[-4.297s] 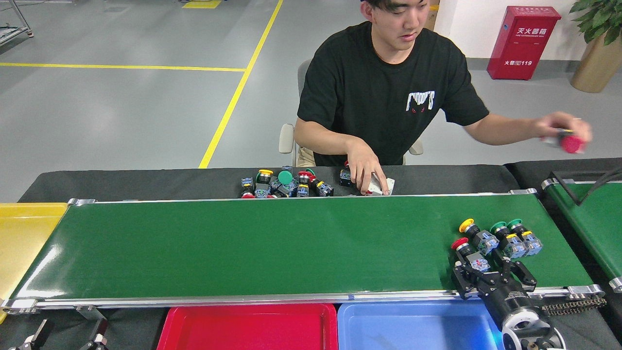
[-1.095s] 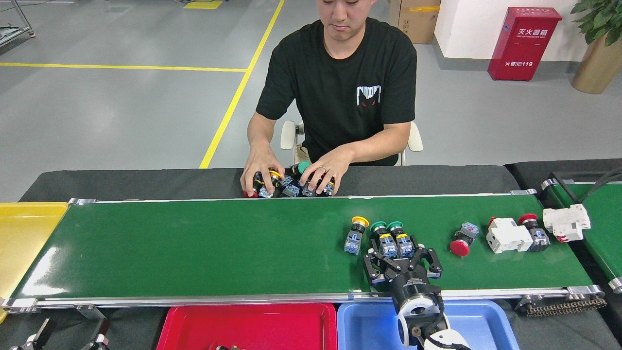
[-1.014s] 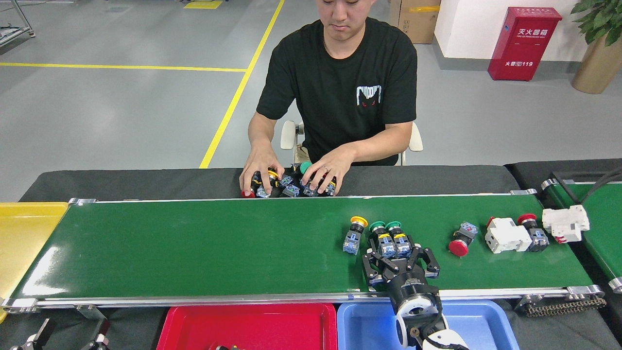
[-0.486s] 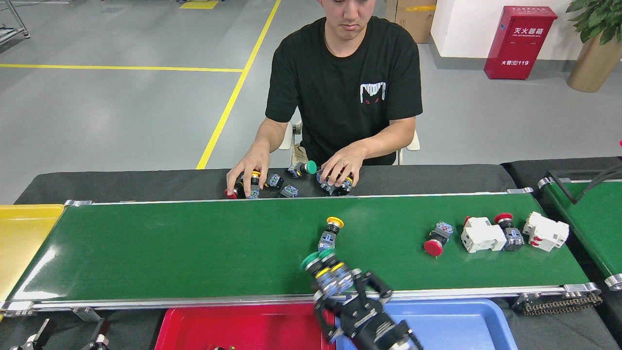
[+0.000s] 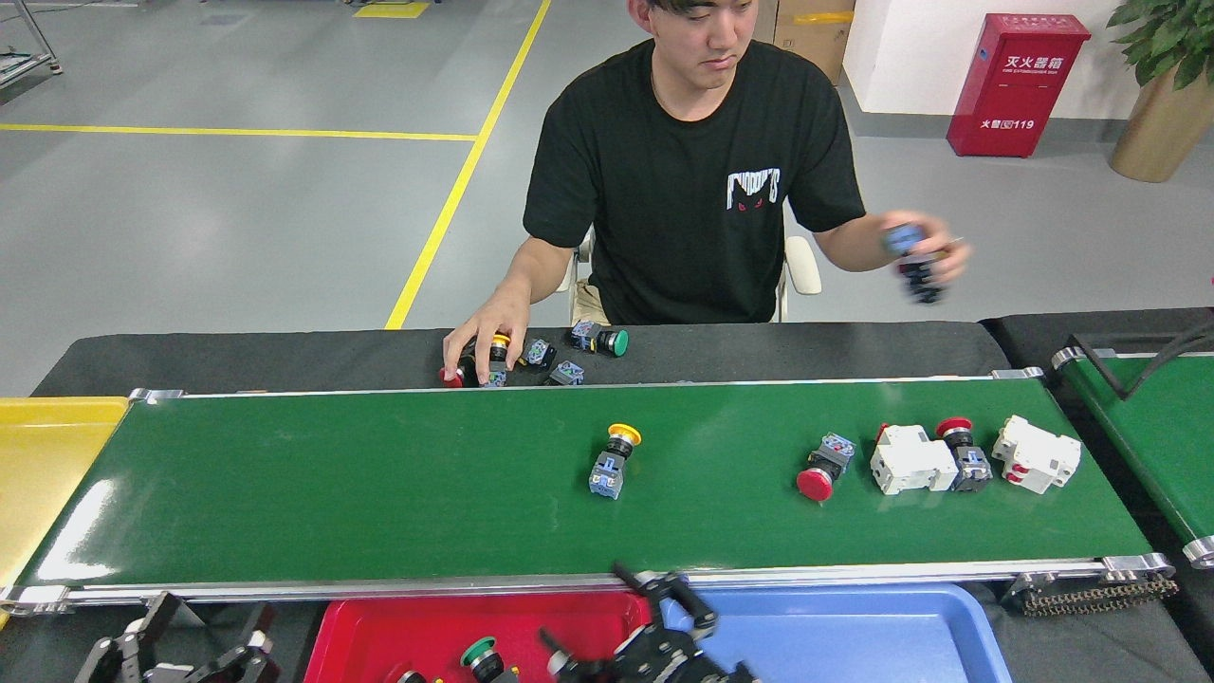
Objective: Pick switch part from conveyor to tray
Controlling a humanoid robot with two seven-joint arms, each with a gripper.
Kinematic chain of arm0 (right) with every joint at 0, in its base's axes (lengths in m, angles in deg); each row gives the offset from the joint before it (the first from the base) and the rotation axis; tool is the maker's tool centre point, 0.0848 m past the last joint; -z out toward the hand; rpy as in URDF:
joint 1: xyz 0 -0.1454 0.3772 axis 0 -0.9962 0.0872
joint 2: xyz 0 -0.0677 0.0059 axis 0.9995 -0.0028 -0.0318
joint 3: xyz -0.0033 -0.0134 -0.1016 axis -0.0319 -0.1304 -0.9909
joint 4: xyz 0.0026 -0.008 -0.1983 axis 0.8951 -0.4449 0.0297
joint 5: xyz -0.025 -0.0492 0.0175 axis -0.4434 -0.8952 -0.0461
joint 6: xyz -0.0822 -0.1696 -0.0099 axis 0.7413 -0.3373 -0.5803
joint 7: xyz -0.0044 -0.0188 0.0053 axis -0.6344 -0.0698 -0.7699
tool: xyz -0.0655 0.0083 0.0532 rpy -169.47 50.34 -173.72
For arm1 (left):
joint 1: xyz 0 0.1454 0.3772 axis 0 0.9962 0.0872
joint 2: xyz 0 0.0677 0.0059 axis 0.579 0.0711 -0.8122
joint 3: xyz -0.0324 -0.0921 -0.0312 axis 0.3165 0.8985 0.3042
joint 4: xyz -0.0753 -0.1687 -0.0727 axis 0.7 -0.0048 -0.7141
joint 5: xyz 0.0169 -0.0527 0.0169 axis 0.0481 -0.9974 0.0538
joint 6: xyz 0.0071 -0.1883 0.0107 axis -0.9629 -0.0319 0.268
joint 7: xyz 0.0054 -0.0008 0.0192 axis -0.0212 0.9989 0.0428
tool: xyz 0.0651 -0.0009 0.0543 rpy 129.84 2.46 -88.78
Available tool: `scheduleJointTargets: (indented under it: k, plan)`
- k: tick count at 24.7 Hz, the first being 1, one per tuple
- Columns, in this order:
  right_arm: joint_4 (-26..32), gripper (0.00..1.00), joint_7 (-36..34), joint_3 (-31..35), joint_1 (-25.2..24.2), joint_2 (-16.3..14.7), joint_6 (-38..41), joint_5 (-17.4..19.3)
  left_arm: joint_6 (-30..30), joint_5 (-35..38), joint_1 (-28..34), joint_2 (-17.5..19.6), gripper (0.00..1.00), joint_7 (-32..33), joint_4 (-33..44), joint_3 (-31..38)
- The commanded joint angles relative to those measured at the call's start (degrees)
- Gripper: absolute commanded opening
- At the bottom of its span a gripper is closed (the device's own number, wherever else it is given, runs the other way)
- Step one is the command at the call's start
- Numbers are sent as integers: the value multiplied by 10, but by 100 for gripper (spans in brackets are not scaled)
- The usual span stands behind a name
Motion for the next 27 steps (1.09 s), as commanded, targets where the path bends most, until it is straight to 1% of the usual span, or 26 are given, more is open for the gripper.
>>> scheduleJointTargets:
  k: [1,3,5,7,8,10,12,13,15,18,21,23,24,26,27]
  plan:
    - [9,98,-41,3,-22,-15,-155,-2,15,33,-27,-2,100,7,7,-45]
    - [9,98,-42,4,-43,-25,-166,-1,36,82,-56,-17,100,18,5,-106]
    - [8,98,-42,6,-53,-22,-166,0,62,114,-96,-41,100,38,-18,-155]
    - [7,99,-40,6,-41,-20,-166,3,75,127,-131,-67,100,74,-64,-184]
    - [5,99,-39,6,-27,-20,-165,3,79,129,-147,-78,100,89,-87,-189]
    - [-8,99,-36,4,14,-16,-157,10,89,129,-178,-85,100,103,-129,-191]
    - [-41,99,-26,1,54,2,-131,31,100,129,-199,-84,100,103,-167,-190]
    - [-59,99,-16,-3,73,14,-116,32,102,129,-208,-82,100,103,-183,-188]
    - [-100,99,-2,-16,99,37,-111,32,103,128,-220,-80,100,103,-204,-186]
    - [-169,99,0,-29,138,73,-111,29,105,128,-229,-80,100,101,-231,-185]
    - [-213,99,0,-31,169,100,-111,29,127,128,-245,-82,99,100,-262,-186]
    - [-237,99,0,-40,188,101,-111,32,147,128,-264,-81,95,98,-285,-190]
    - [-252,99,0,-50,201,101,-111,35,151,128,-274,-81,88,96,-296,-190]
    - [-279,99,1,-54,220,102,-111,43,157,128,-284,-81,70,80,-316,-188]
    - [-291,99,1,-54,230,102,-111,52,160,128,-286,-81,56,68,-321,-188]
